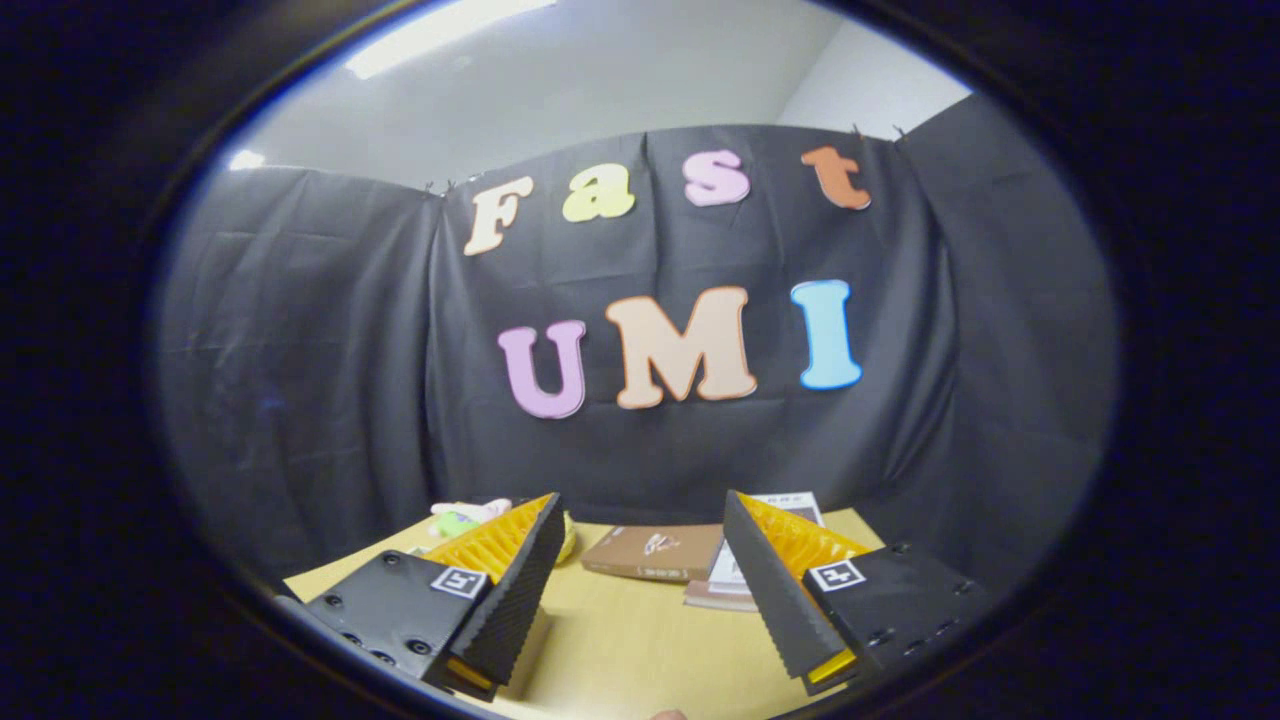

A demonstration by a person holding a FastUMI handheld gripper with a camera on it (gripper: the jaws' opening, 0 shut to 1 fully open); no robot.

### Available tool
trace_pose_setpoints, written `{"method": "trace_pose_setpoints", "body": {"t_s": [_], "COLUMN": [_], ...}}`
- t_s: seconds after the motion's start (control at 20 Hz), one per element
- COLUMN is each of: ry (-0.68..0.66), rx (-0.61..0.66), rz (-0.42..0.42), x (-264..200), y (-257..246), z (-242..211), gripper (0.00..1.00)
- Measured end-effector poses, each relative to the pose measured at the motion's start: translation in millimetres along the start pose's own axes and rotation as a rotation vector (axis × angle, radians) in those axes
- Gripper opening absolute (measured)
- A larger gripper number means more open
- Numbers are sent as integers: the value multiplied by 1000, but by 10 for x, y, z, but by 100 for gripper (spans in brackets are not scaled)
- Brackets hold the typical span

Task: Open the storage box then place both shoes into the box .Put the left shoe in first, then the right shoe, with the right side of both shoes facing outward in a uniform manner.

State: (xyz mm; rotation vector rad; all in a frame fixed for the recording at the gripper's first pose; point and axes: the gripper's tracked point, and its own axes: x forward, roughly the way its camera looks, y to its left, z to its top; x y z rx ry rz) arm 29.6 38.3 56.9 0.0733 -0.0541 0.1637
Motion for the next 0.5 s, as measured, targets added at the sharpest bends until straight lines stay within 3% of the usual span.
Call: {"method": "trace_pose_setpoints", "body": {"t_s": [0.3, 0.5], "ry": [-46, -48], "rx": [-45, -19], "rz": [-90, -89], "x": [-477, -674], "y": [-284, -310], "z": [-16, -5], "gripper": [100, 100]}}
